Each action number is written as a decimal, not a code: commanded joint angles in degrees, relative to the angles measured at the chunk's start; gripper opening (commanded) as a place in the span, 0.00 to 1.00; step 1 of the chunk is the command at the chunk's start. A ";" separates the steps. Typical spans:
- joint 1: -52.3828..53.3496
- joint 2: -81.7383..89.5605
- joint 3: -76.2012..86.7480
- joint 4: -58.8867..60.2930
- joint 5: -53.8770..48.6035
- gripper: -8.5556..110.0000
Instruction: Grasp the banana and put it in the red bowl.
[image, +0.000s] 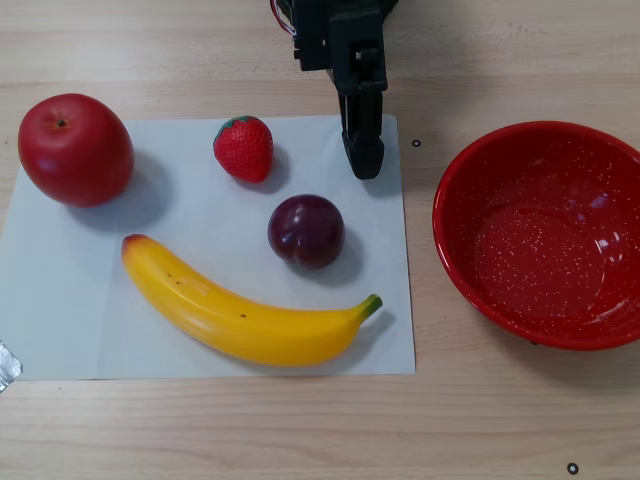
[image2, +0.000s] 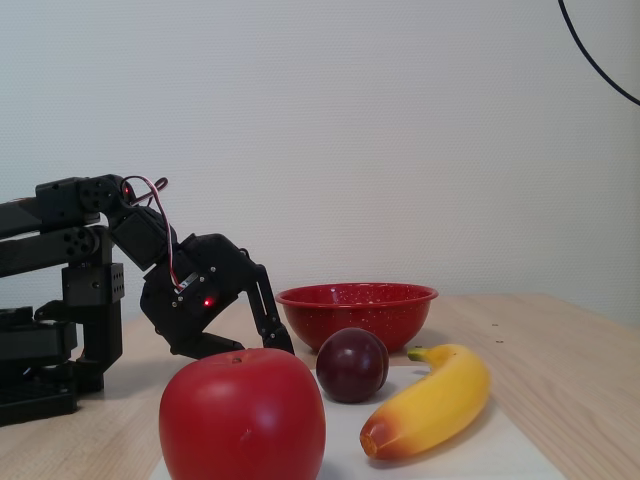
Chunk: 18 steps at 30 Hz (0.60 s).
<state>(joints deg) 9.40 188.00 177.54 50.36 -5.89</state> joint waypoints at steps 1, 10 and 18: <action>-1.76 -0.35 0.26 0.70 -0.97 0.07; -1.67 -0.44 0.26 0.70 -0.88 0.07; -1.67 -0.97 0.26 0.35 -0.88 0.07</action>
<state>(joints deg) 8.26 188.00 177.54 50.36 -6.24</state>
